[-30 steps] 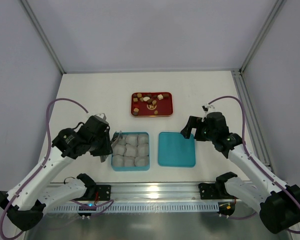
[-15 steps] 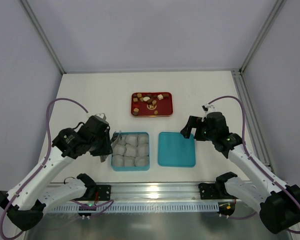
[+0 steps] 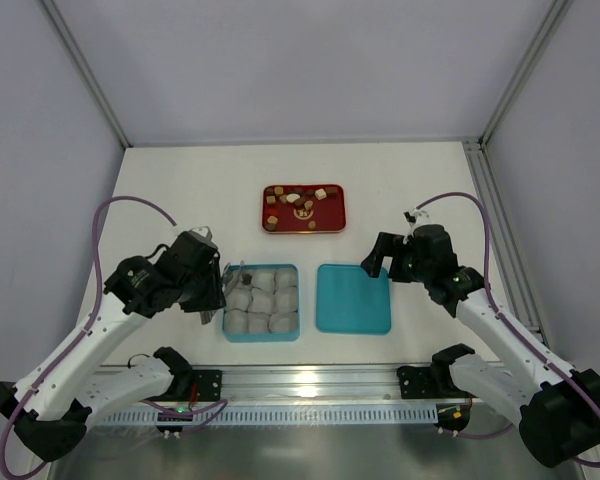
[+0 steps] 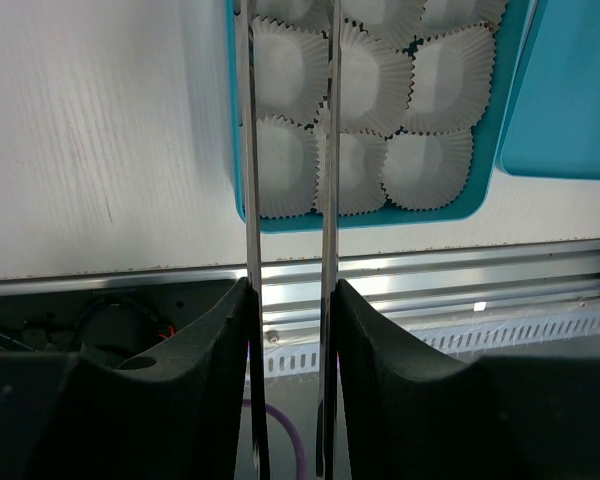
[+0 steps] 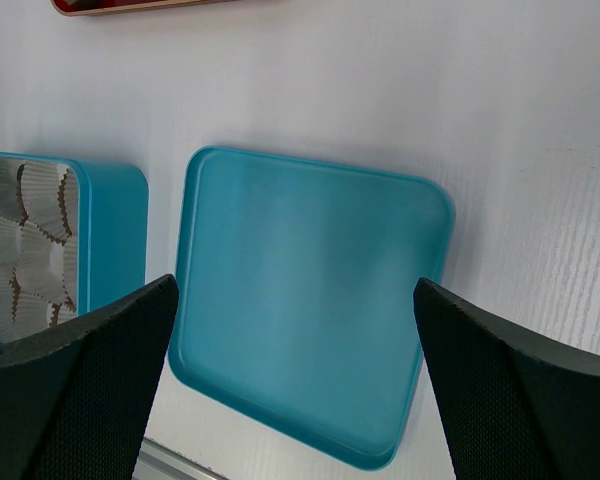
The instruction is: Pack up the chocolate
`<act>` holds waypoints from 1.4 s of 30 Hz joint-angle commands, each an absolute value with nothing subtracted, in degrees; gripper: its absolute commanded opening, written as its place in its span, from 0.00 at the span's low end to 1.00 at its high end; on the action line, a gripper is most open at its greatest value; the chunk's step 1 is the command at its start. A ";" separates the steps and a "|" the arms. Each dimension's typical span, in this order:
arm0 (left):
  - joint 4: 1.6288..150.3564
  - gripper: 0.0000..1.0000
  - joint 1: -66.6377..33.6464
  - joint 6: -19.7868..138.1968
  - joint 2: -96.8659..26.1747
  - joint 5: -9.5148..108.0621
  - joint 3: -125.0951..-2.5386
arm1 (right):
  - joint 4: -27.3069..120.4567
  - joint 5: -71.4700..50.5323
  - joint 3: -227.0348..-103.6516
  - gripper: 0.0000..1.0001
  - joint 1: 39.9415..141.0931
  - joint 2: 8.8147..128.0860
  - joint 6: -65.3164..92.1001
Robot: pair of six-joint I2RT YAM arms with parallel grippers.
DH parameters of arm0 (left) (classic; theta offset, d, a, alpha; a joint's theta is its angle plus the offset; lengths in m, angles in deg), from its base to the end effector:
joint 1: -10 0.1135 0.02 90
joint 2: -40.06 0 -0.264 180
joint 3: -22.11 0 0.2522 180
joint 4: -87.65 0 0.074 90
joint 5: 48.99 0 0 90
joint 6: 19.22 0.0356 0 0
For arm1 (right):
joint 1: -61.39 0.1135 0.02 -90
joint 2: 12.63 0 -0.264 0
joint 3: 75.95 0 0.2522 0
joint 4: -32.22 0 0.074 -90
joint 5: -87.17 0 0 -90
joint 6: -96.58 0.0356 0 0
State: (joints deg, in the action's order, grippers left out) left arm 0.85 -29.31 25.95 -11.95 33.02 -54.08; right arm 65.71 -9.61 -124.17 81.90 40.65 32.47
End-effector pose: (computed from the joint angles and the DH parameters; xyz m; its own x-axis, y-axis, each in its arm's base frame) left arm 0.1098 -0.0835 0.3279 -0.8947 -0.1698 -0.4132 -0.0745 0.9687 -0.2367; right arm 0.1848 0.0736 0.2347 -0.7148 0.1955 -0.6714 -0.1359 0.9030 0.4077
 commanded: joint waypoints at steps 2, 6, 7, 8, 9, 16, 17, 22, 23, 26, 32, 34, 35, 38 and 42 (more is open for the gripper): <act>2.08 0.37 -29.55 25.52 -11.97 31.87 -55.02 | 63.47 -9.77 -124.07 1.00 82.13 40.19 33.12; 1.91 0.36 -29.55 25.52 -11.71 31.96 -55.89 | 63.38 -9.77 -124.07 1.00 82.22 40.10 33.12; 1.82 0.36 -29.55 25.52 -11.88 32.05 -56.24 | 63.38 -9.86 -124.07 1.00 82.13 40.19 33.12; 1.56 0.35 -29.55 25.43 -11.97 32.22 -56.77 | 63.47 -9.86 -124.07 1.00 82.13 40.19 33.12; 1.21 0.35 -29.55 25.52 -12.06 32.57 -58.08 | 63.47 -9.86 -124.16 1.00 82.13 40.19 33.12; 0.41 0.34 -29.63 26.57 -14.68 33.45 -65.73 | 63.47 -9.86 -124.34 1.00 82.13 40.10 33.12; 0.76 0.34 -29.63 27.18 -15.22 33.37 -66.44 | 63.38 -9.86 -124.42 1.00 82.13 40.19 33.12; 4.89 0.34 -29.63 30.09 -22.93 33.89 -71.79 | 64.34 -9.77 -125.22 1.00 82.13 40.02 32.68; 6.46 0.35 -29.63 30.70 -24.70 33.63 -72.76 | 64.61 -9.77 -125.39 1.00 82.13 39.93 32.59; 8.84 0.36 -29.63 33.95 -31.79 33.45 -77.50 | 65.40 -9.86 -126.01 1.00 82.13 39.31 32.42; 13.33 0.37 -29.63 38.96 -45.11 35.30 -87.27 | 67.68 -9.33 -126.36 1.00 82.13 36.42 32.33; 14.38 0.37 -29.63 39.67 -50.01 36.09 -90.43 | 68.30 -9.16 -126.18 1.00 82.13 35.71 32.33; 14.73 0.37 -29.63 40.45 -51.77 36.18 -92.35 | 68.65 -8.98 -126.10 1.00 82.13 35.36 32.33; 15.00 0.37 -29.63 41.77 -57.57 36.00 -96.13 | 69.44 -8.98 -126.10 1.00 82.13 34.30 32.33; 14.39 0.37 -29.63 42.66 -62.85 36.00 -99.22 | 70.06 -8.98 -126.27 1.00 82.13 33.43 32.33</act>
State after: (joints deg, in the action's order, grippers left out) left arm 12.66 -29.37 40.17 -61.80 35.32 -95.63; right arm 69.42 -9.48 -123.93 81.90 34.53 32.60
